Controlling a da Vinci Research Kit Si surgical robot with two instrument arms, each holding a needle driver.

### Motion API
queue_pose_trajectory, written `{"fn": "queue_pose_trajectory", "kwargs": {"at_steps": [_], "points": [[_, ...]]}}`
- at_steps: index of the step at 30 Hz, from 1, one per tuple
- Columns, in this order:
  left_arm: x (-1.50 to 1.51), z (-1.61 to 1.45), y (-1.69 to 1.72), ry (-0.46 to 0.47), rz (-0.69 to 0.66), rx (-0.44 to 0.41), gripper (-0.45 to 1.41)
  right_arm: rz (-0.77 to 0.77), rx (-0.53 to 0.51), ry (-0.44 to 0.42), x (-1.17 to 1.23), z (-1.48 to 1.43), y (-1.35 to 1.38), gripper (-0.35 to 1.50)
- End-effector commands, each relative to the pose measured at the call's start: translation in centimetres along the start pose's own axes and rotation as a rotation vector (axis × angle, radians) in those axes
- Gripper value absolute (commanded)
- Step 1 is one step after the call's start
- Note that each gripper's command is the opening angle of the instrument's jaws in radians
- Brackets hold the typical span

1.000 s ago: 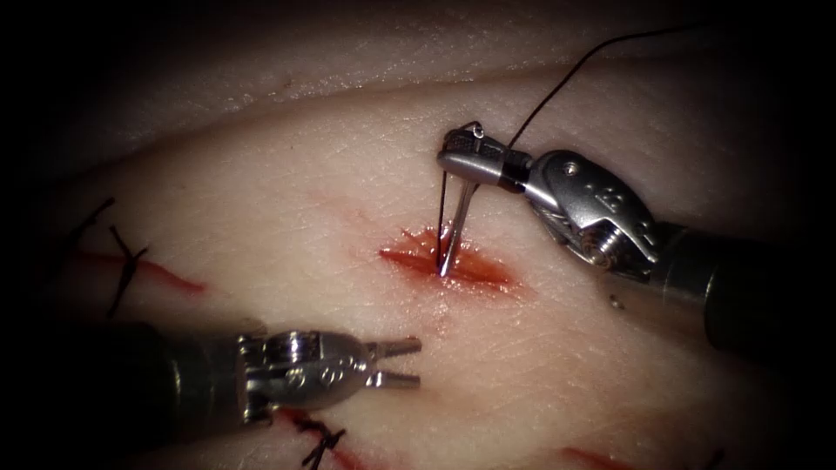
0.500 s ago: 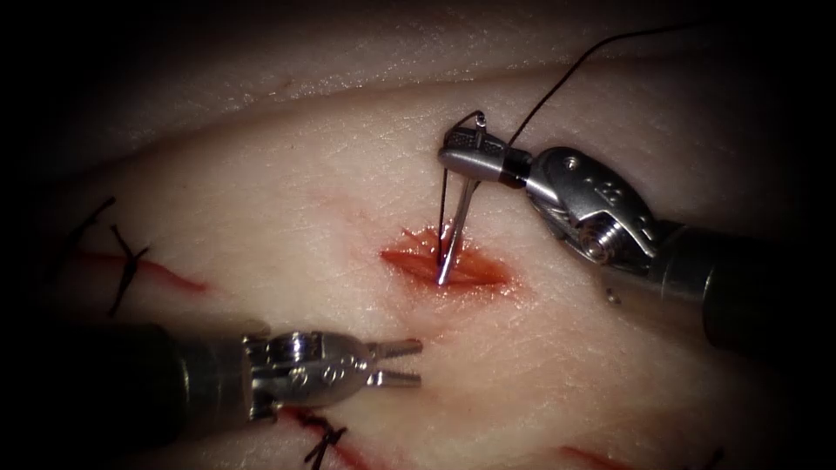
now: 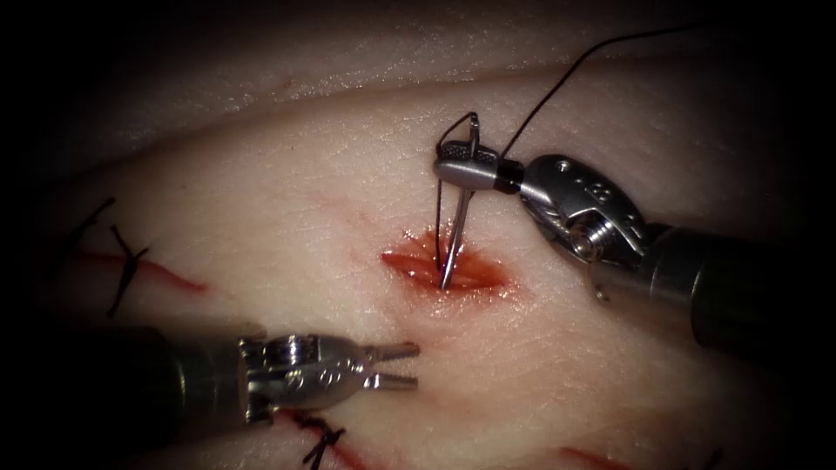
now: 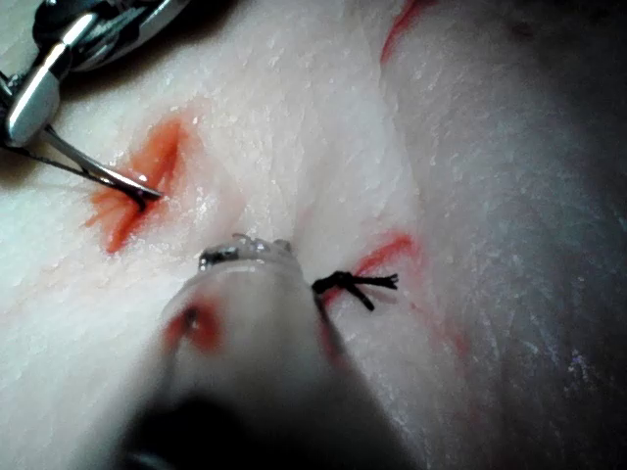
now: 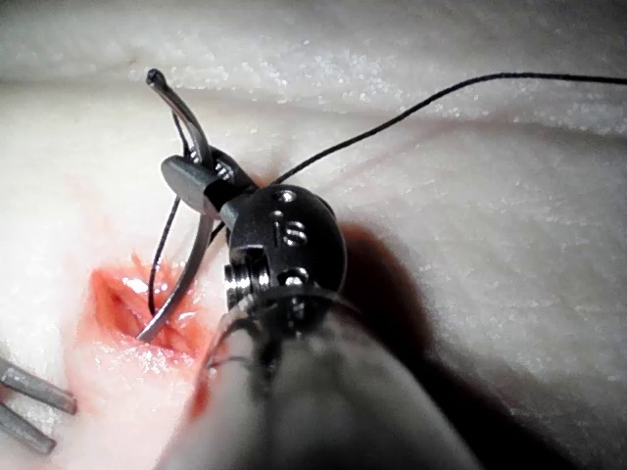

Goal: Wound Closure

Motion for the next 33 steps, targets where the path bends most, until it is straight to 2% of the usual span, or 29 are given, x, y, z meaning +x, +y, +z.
{"fn": "queue_pose_trajectory", "kwargs": {"at_steps": [1, 18, 28, 33], "points": [[0.02, 0.09, -0.02, 0.002, -0.003, 0.000, 0.22, 0.004, 0.002, 0.006, 0.01, 0.09, 0.03, -0.35], [-0.05, 0.15, -0.05, 0.002, -0.006, 0.000, 0.22, 0.121, 0.004, 0.014, 0.06, 0.10, 0.04, -0.35], [-0.04, 0.16, -0.06, 0.002, -0.007, 0.002, 0.22, 0.220, 0.013, 0.001, -0.11, 0.16, -0.03, -0.35], [-0.06, 0.14, -0.04, 0.003, -0.004, -0.001, 0.22, 0.318, 0.027, -0.021, -0.21, 0.18, -0.13, -0.35]]}}
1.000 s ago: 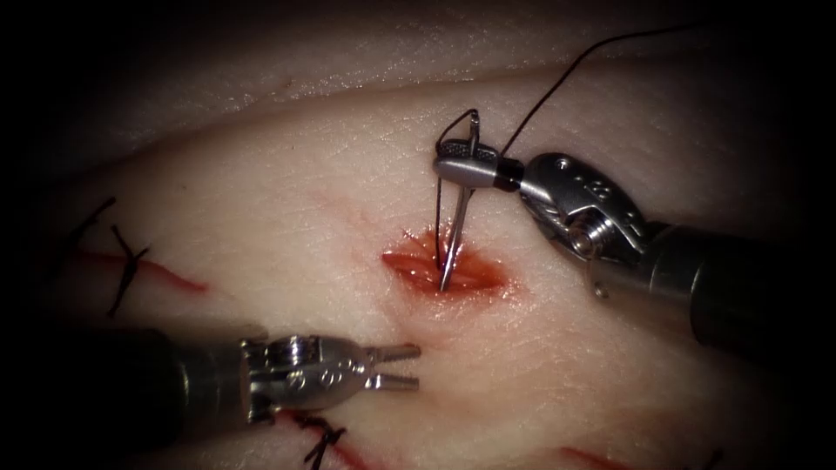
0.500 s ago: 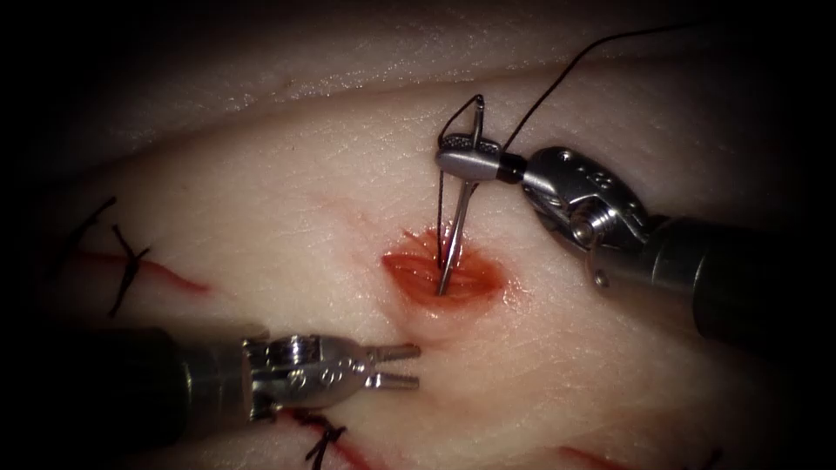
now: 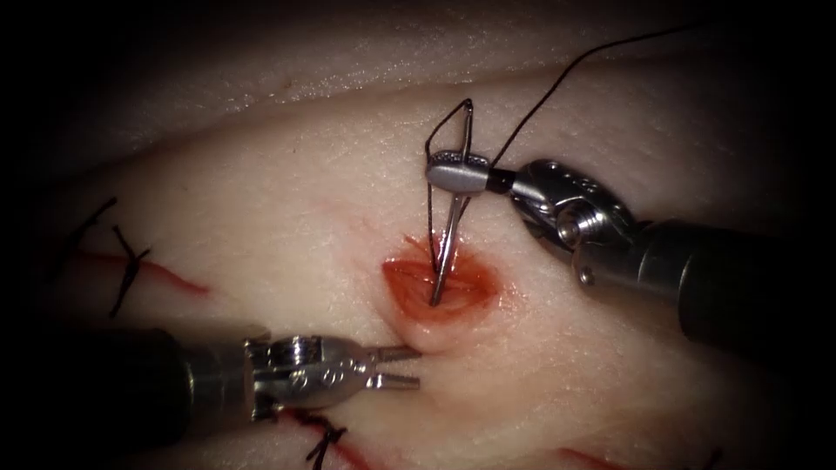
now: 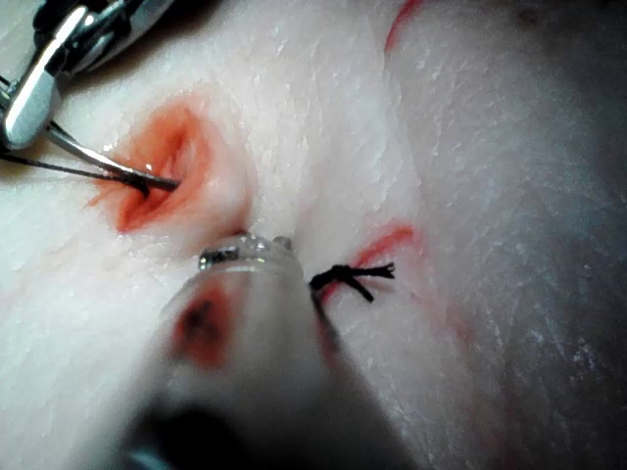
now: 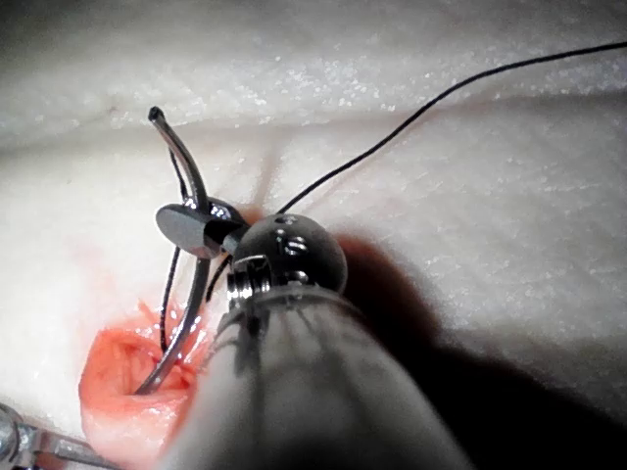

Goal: Wound Closure

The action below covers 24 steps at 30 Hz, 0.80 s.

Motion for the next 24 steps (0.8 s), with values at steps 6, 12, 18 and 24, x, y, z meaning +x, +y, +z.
{"fn": "queue_pose_trajectory", "kwargs": {"at_steps": [6, 12, 18, 24], "points": [[0.01, 0.05, -0.02, 0.004, 0.005, -0.003, 0.22, 0.106, 0.016, -0.045, -0.13, 0.11, -0.08, -0.35], [-0.01, 0.03, -0.02, 0.004, 0.007, -0.005, 0.22, 0.198, 0.075, -0.098, -0.35, 0.13, -0.18, -0.35], [-0.04, 0.01, -0.02, 0.005, 0.005, -0.007, 0.22, 0.231, 0.105, -0.122, -0.50, 0.13, -0.36, -0.35], [-0.08, 0.03, -0.01, 0.004, 0.004, -0.005, 0.22, 0.263, 0.092, -0.108, -0.56, 0.04, -0.48, -0.35]]}}
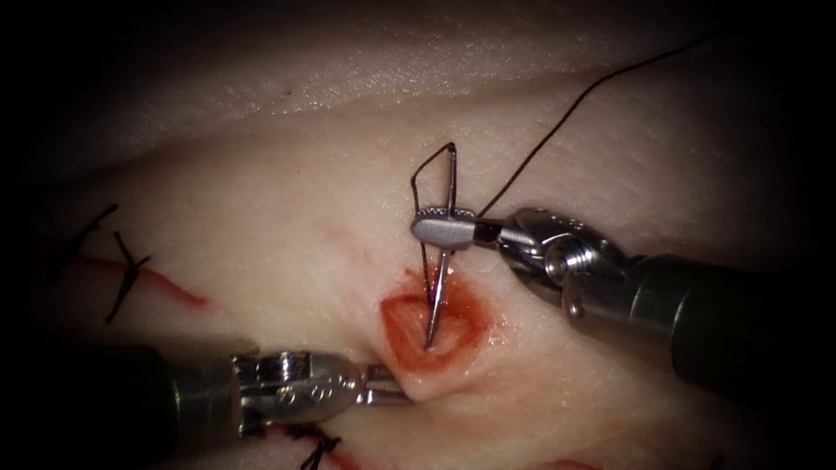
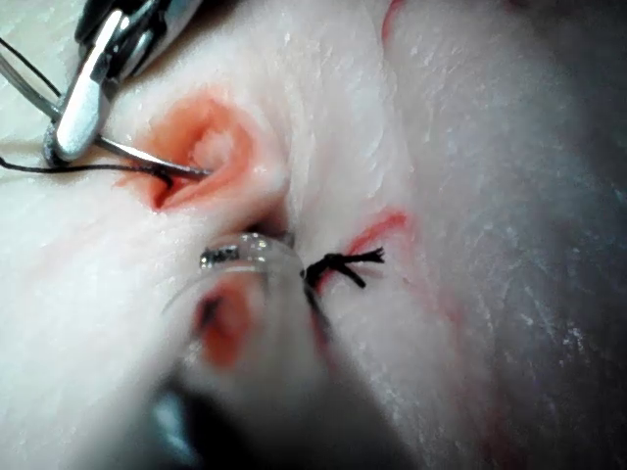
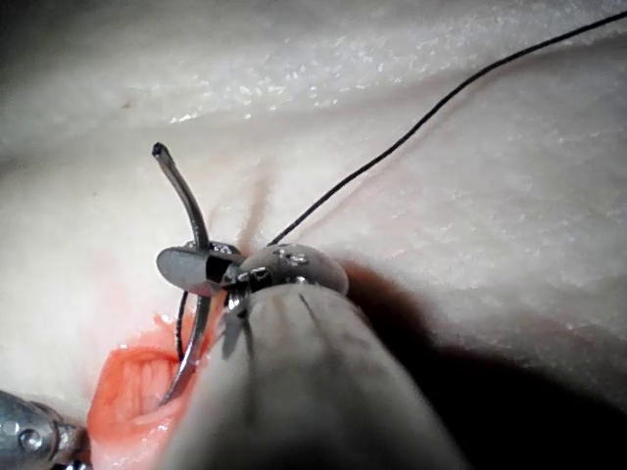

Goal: Wound Closure

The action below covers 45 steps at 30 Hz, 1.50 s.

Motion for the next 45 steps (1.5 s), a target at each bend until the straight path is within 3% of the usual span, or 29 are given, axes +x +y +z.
{"fn": "queue_pose_trajectory", "kwargs": {"at_steps": [1, 16, 22, 25, 26, 27, 28, 29, 34, 38, 45], "points": [[0.03, 0.09, -0.02, 0.001, 0.001, 0.002, 0.22, 0.005, 0.001, -0.002, 0.00, 0.07, 0.03, -0.35], [0.02, 0.11, -0.04, 0.000, 0.003, 0.003, 0.22, 0.049, 0.042, -0.032, -0.21, 0.13, -0.15, -0.35], [0.01, 0.11, -0.03, 0.000, 0.003, 0.004, 0.22, 0.058, 0.035, -0.027, -0.16, 0.08, -0.11, -0.35], [0.02, 0.11, -0.02, 0.000, 0.003, 0.004, 0.22, -0.005, 0.016, 0.037, 0.01, 0.07, -0.08, -0.35], [0.02, 0.11, -0.02, 0.000, 0.003, 0.003, 0.22, -0.013, 0.029, 0.062, 0.06, 0.06, -0.06, -0.28], [0.02, 0.10, -0.02, 0.000, 0.003, 0.003, 0.22, -0.009, 0.044, 0.085, 0.13, 0.06, -0.05, 0.24], [0.02, 0.08, -0.01, 0.001, 0.002, 0.001, 0.22, 0.000, 0.083, 0.148, 0.28, 0.04, -0.01, 1.30], [0.03, 0.07, 0.00, 0.002, 0.002, 0.000, 0.22, 0.004, 0.097, 0.180, 0.35, 0.04, 0.01, 1.38], [0.09, -0.01, 0.00, 0.013, 0.050, -0.007, 0.22, 0.043, 0.096, 0.229, 0.67, -0.10, 0.09, 1.47], [0.19, -0.12, -0.06, 0.079, 0.145, 0.020, 0.22, 0.049, 0.109, 0.211, 0.80, -0.43, 0.20, 1.33], [0.30, -0.13, -0.18, 0.200, 0.269, 0.095, 0.61, 0.050, 0.128, 0.222, 0.75, -0.85, 0.27, 1.21]]}}
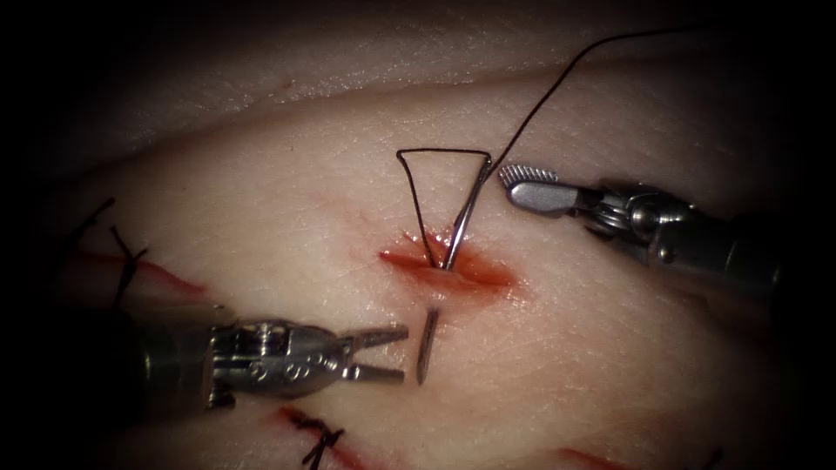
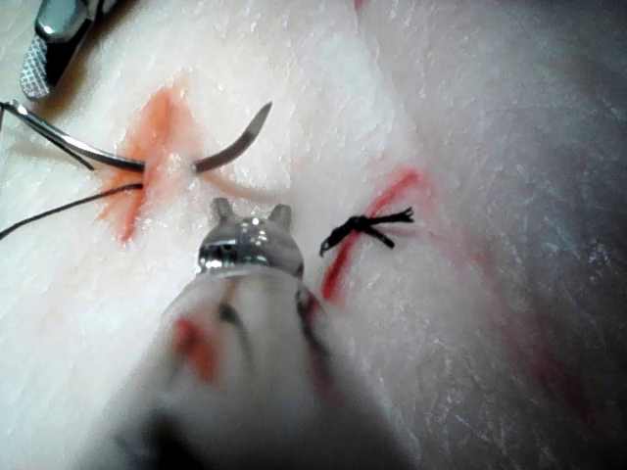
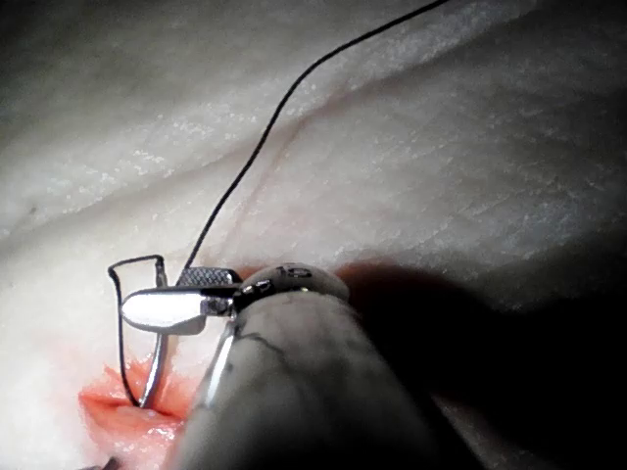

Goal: Wound Closure

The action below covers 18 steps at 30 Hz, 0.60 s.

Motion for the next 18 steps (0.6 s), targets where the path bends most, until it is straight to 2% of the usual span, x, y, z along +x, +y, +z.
{"fn": "queue_pose_trajectory", "kwargs": {"at_steps": [1, 6, 12, 14, 16, 17, 18], "points": [[0.01, 0.09, -0.02, 0.003, 0.000, 0.000, 0.61, -0.002, 0.000, -0.001, 0.01, 0.03, 0.05, 1.21], [0.17, 0.06, -0.14, 0.090, 0.073, 0.041, 0.78, -0.013, 0.008, -0.015, -0.10, -0.11, 0.09, 1.20], [0.28, 0.10, -0.14, 0.135, 0.101, 0.024, 0.79, -0.025, 0.008, -0.014, -0.19, -0.10, 0.14, 1.18], [0.31, 0.14, -0.14, 0.150, 0.114, 0.012, 0.73, -0.038, 0.007, -0.014, -0.23, -0.10, 0.17, 1.16], [0.32, 0.17, -0.13, 0.167, 0.122, -0.002, 0.56, -0.037, 0.007, -0.014, -0.27, -0.10, 0.19, 1.15], [0.32, 0.18, -0.13, 0.175, 0.126, -0.009, 0.36, -0.033, 0.008, -0.015, -0.29, -0.10, 0.20, 1.15], [0.32, 0.20, -0.13, 0.202, 0.140, -0.032, -0.25, -0.026, 0.010, -0.014, -0.33, -0.11, 0.22, 1.13]]}}
